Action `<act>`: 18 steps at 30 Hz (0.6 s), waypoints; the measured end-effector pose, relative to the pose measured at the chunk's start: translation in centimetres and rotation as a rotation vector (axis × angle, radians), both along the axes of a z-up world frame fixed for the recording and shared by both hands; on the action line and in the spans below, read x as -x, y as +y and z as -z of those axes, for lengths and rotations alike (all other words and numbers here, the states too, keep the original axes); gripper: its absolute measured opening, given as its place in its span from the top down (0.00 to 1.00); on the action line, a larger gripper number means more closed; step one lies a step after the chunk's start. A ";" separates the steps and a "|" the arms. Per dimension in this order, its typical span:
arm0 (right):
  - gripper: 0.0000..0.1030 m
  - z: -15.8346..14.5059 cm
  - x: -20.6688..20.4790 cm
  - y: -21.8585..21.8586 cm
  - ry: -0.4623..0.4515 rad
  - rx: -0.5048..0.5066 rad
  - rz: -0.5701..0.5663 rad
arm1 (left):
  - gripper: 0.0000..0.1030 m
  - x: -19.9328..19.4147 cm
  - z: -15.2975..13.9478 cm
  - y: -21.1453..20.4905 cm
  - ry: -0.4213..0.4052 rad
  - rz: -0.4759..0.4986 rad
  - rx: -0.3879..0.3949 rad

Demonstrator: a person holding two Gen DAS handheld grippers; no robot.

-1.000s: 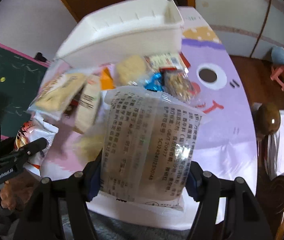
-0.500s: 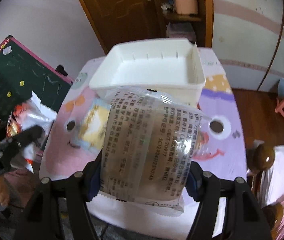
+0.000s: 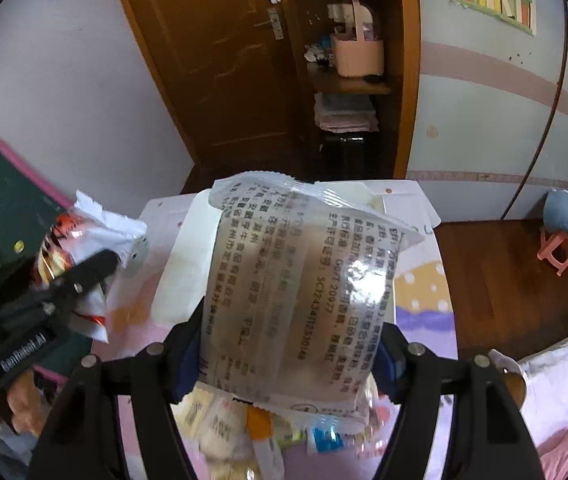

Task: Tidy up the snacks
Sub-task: 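Carry both packets into the white box and open both grippers, then withdraw both grippers from the box back toward the snacks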

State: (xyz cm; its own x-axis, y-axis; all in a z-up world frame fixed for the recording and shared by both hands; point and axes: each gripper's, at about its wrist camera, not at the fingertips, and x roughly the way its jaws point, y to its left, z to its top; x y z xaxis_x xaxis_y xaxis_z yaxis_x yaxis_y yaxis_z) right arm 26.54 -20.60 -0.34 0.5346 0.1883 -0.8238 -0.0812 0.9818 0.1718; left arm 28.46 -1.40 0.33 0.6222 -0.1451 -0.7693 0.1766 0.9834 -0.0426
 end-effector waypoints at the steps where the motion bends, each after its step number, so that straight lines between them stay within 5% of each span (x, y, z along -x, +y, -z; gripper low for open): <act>1: 0.32 0.5 -1.0 0.3 0.013 0.007 0.006 | 0.50 -0.7 0.6 -0.2 0.010 -0.005 -0.003; 7: 0.28 4.4 -5.5 1.5 0.079 0.049 0.006 | 0.47 -4.6 4.5 -0.2 0.023 -0.057 -0.044; 9: 0.28 5.6 -6.6 1.8 0.101 0.049 -0.004 | 0.25 -5.6 5.6 0.0 0.061 -0.063 -0.020; 11: 0.27 6.3 -6.5 2.0 0.118 0.038 -0.001 | 0.15 -6.0 6.3 0.2 0.073 -0.081 -0.021; 18: 0.20 5.4 -5.1 1.6 0.026 -0.019 0.032 | 0.14 -5.0 6.7 0.6 0.022 -0.080 -0.016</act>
State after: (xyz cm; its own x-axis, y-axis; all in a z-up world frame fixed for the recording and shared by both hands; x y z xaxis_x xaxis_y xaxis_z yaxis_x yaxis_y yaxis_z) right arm 31.62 -19.00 -5.73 0.5193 0.1870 -0.8339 -0.0449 0.9804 0.1919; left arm 33.44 -0.76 -6.33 0.6143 -0.0835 -0.7847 0.0967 0.9949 -0.0302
